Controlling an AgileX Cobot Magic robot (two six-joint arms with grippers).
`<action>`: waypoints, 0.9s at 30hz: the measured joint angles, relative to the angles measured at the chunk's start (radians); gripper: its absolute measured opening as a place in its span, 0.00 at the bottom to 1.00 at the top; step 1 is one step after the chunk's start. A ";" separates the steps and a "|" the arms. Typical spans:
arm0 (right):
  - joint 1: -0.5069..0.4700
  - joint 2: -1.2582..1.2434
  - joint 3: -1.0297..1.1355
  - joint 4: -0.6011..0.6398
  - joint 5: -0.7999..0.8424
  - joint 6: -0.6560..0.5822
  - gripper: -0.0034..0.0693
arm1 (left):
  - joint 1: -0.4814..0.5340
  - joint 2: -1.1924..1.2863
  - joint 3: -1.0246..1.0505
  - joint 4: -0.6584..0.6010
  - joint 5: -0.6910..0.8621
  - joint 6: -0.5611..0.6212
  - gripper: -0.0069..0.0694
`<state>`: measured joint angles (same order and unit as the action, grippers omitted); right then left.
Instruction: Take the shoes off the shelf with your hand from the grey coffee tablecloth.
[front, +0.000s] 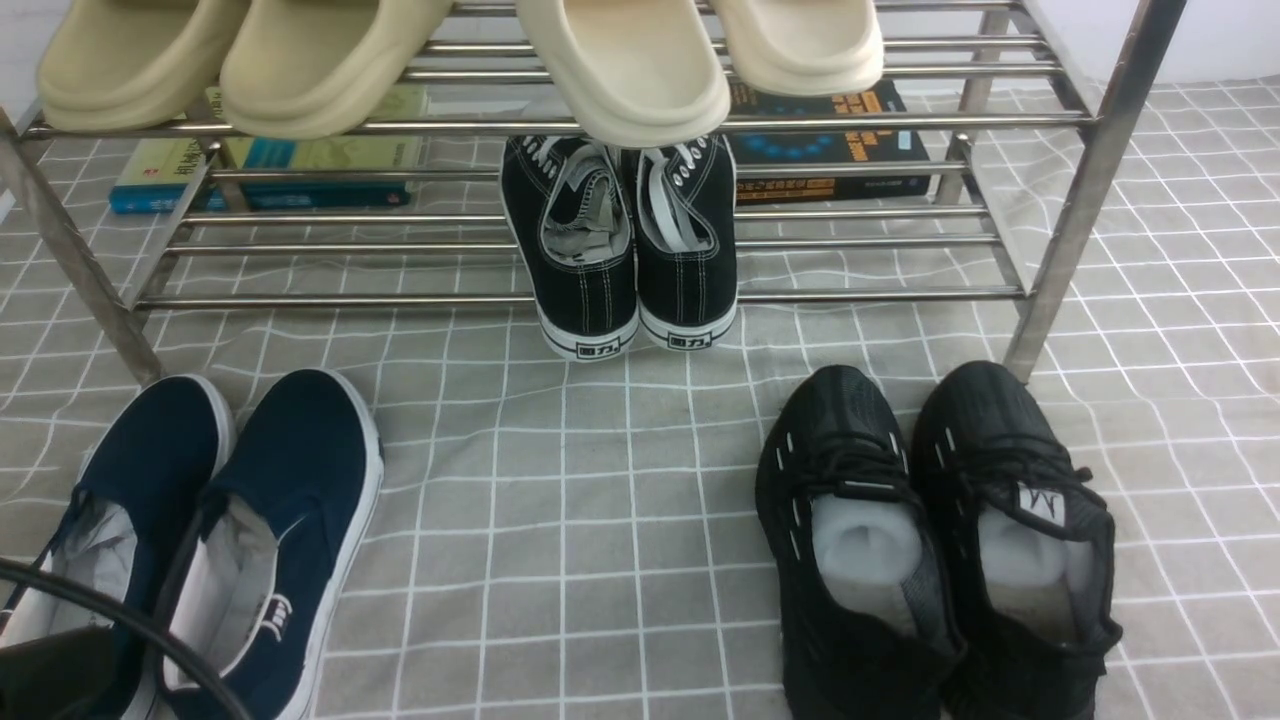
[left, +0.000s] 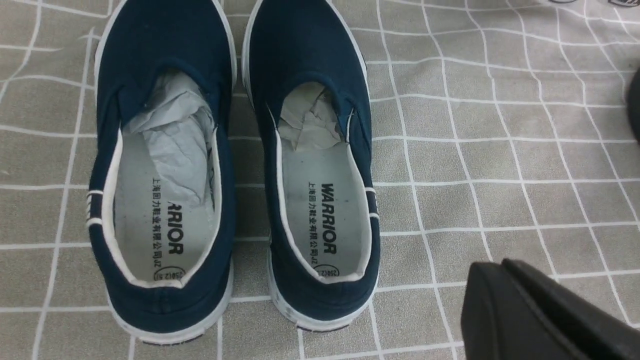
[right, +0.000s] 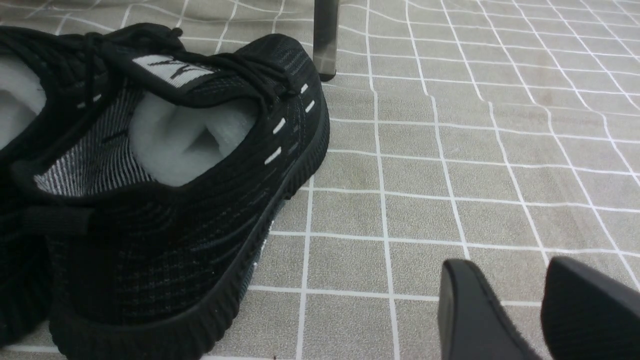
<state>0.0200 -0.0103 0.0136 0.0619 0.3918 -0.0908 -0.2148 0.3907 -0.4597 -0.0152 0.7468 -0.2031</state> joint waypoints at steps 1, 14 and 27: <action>0.000 0.000 0.000 0.000 0.000 0.000 0.38 | 0.000 -0.013 0.026 -0.001 -0.039 -0.002 0.10; 0.000 0.000 0.000 0.000 0.000 0.000 0.38 | 0.159 -0.340 0.371 0.067 -0.341 -0.035 0.12; 0.000 0.000 0.000 0.000 0.000 0.000 0.38 | 0.171 -0.402 0.480 0.142 -0.353 -0.039 0.14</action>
<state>0.0200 -0.0103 0.0136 0.0619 0.3918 -0.0908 -0.0441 -0.0111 0.0202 0.1271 0.3937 -0.2418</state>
